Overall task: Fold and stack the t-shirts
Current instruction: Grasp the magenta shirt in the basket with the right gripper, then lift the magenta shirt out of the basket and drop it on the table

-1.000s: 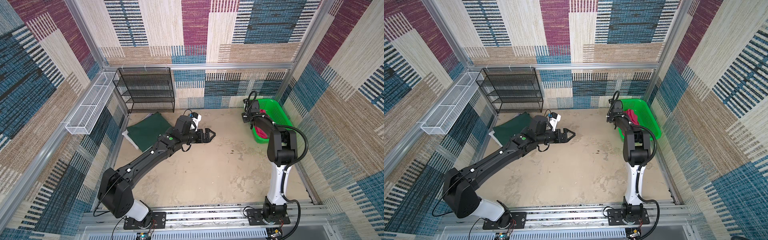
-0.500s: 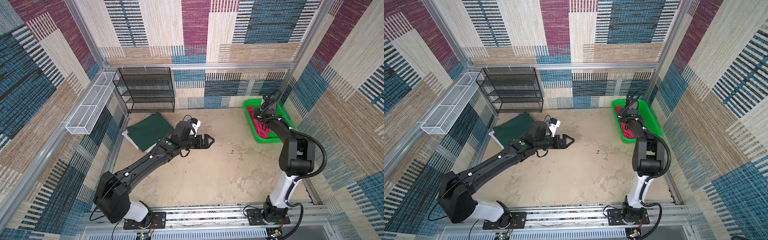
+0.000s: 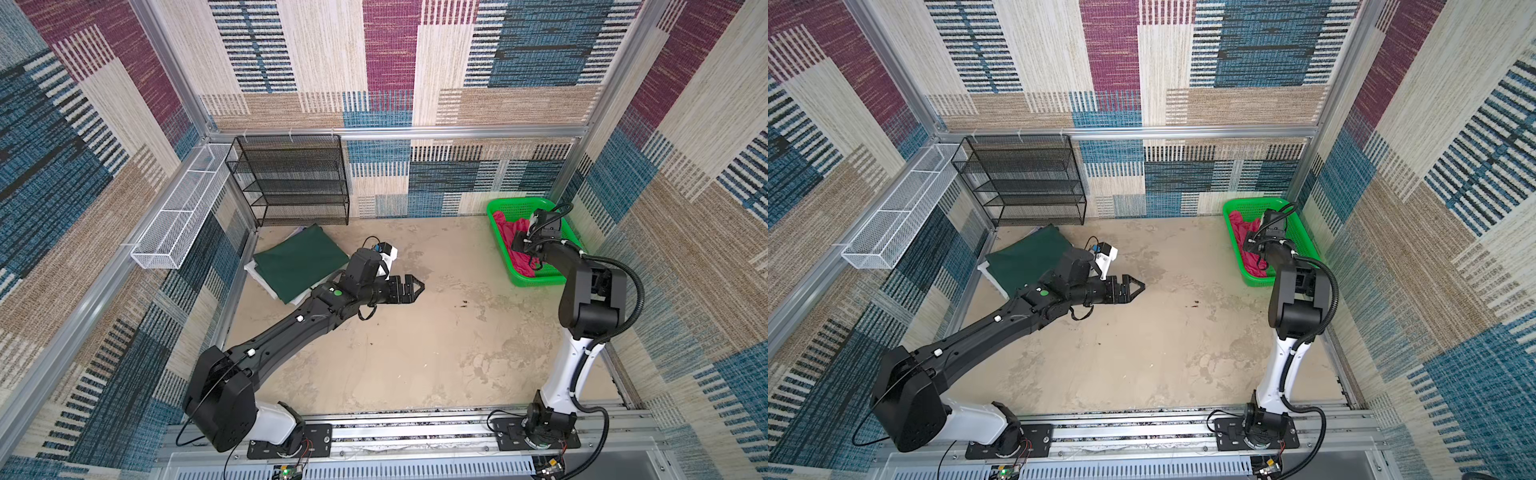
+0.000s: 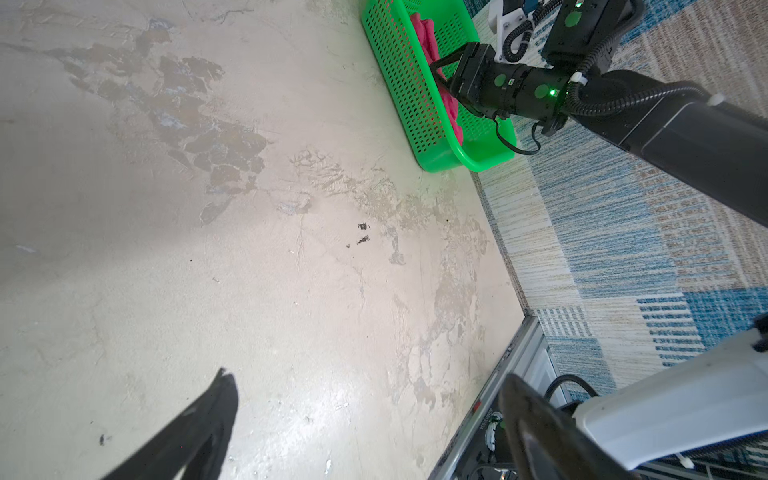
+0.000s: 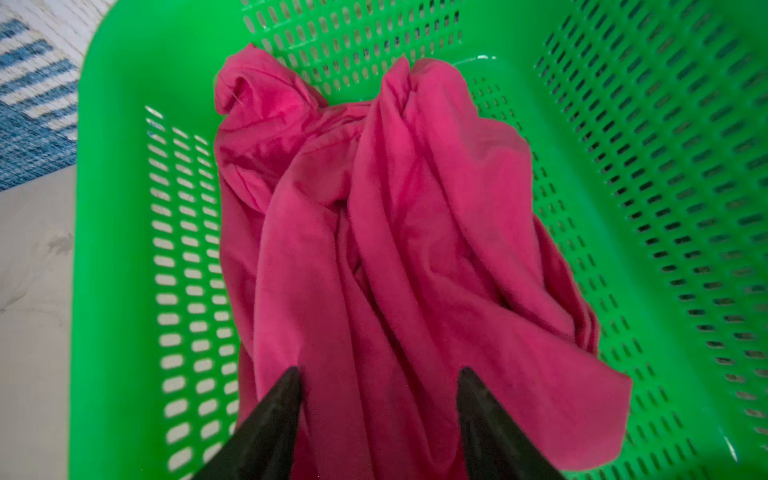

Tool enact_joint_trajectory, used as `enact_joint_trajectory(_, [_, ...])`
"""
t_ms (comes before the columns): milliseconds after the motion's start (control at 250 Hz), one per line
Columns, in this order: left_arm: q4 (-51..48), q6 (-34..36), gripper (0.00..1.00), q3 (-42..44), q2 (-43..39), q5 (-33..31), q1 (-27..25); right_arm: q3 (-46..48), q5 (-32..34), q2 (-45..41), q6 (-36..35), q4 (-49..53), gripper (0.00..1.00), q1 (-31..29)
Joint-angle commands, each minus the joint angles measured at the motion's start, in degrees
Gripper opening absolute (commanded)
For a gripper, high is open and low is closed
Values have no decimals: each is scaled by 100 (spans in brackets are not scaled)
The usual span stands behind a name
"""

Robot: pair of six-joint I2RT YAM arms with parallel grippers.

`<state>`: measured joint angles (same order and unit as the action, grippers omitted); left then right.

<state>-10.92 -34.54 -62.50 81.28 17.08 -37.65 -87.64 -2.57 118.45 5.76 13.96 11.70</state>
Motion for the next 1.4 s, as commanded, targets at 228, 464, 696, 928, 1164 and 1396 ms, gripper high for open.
enact_joint_trajectory(228, [81, 75, 99, 71, -216, -117, -3, -43, 11, -163, 39, -124, 13, 7])
enact_joint_trajectory(464, [-41, 187, 98, 150, -459, -322, 4, 288, -99, -1590, 169, -661, 0, -1])
enact_joint_trajectory(696, [-171, 353, 98, 238, -750, -610, 3, 755, -1237, -2852, 410, -1355, 0, -57])
enact_joint_trajectory(928, [-406, 710, 99, 287, -1247, -1050, 29, -48, -1471, -3693, 238, -1531, 0, -955])
enact_joint_trajectory(1164, [-350, 790, 99, 621, -1870, -1552, 65, -1033, -2058, -3991, 558, -1756, 0, -2241])
enact_joint_trajectory(1396, [-837, 928, 99, 750, -2282, -2113, 83, 23, -2430, -4052, 1778, -2277, 0, -2427])
